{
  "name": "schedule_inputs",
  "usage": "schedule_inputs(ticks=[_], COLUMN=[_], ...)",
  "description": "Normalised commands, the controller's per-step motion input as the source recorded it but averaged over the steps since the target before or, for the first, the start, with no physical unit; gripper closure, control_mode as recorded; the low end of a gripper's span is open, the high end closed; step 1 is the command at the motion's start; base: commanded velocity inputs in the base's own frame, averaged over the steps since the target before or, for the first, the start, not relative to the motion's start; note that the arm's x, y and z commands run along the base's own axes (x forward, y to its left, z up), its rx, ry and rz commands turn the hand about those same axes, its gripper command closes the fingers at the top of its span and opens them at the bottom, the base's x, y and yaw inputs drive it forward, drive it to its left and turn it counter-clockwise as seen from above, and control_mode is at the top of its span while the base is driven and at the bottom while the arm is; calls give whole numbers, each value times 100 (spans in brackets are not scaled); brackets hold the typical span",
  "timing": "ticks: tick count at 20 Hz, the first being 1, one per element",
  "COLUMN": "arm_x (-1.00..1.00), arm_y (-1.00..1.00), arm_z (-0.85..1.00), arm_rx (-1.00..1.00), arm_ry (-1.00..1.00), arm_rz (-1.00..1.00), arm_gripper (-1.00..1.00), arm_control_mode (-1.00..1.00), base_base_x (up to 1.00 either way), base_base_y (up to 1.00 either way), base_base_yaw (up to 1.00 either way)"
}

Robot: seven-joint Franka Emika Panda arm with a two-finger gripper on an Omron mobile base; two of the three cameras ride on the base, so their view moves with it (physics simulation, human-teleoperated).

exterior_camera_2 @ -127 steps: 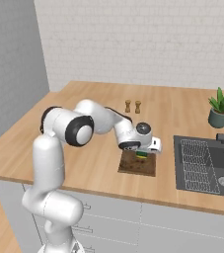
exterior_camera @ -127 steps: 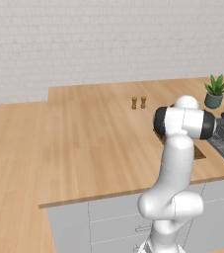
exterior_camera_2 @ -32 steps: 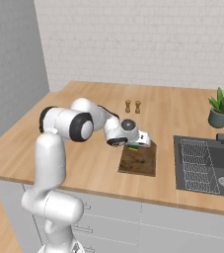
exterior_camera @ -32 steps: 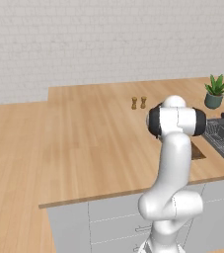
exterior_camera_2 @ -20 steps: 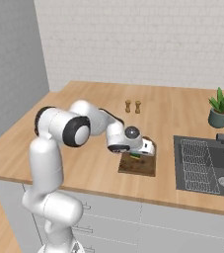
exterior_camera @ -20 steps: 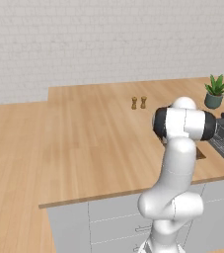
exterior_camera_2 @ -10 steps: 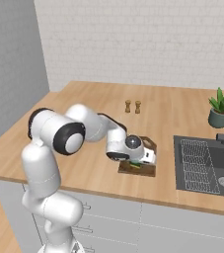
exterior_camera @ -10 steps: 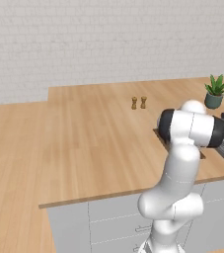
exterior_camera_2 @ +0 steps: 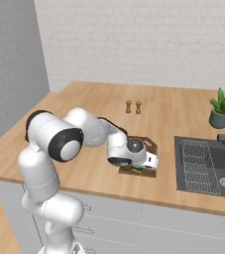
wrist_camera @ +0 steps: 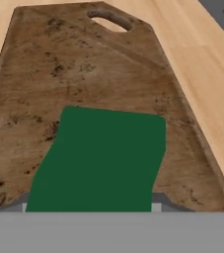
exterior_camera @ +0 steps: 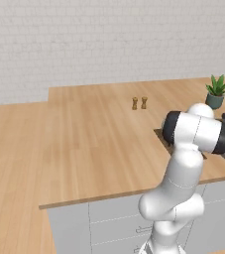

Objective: Pick up the sponge from the counter and clean the cutting board by briefly scrubbing or pressing down on the cutting board. Once finished, release the sponge.

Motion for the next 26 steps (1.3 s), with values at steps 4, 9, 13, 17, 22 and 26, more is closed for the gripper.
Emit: schedule_inputs(ticks=[4,9,13,17,22,26], arm_x=[41,77,69,17,0,-26], arm_y=[0,0,0,-5,-18,-19], arm_z=[0,0,0,-6,-14,-16], arm_rx=[0,0,0,-3,-1,0], arm_ry=[-3,-3,-3,-1,0,0], arm_rz=[0,0,0,0,0,0], arm_gripper=[100,100,100,100,100,100], arm_control_mode=[-100,-100,-100,-100,-100,-100], base_base_x=[0,0,0,0,0,0], base_base_y=[0,0,0,0,0,0], base_base_yaw=[0,0,0,0,0,0])
